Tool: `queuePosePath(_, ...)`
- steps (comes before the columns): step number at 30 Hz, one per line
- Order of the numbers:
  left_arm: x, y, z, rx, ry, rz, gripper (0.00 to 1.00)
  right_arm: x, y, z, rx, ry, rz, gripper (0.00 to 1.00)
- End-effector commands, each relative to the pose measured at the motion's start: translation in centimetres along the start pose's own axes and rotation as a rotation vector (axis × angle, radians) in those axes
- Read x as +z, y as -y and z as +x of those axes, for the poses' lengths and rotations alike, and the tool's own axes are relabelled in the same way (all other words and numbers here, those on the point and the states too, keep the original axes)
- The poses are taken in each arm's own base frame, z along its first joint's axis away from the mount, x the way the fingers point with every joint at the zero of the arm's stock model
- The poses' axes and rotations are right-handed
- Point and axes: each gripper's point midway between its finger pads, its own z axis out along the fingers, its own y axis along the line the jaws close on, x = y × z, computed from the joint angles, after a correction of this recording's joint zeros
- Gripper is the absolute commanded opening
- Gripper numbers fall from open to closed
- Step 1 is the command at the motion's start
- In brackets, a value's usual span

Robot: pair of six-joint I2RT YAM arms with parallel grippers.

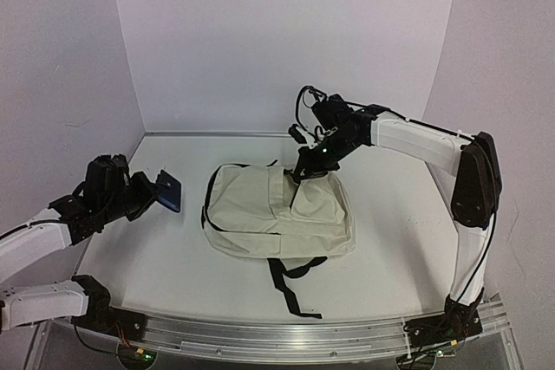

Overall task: Pack the student bag
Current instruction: Pick up the personal item from the center of the board, then place the personal item in the student bag.

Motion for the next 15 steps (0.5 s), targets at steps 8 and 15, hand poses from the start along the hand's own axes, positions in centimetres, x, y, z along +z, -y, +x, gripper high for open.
queuePosePath(8, 0.3, 16.0, 3.0, 0.197, -0.171, 0.560, 0.00, -3.0, -1.5, -2.6, -0.024, 0.091, -0.031, 0.00)
queuePosePath(15, 3.0, 20.3, 7.1, 0.185, -0.313, 0.735, 0.00, -3.5, -1.9, -2.9, -0.027, 0.103, -0.040, 0.00)
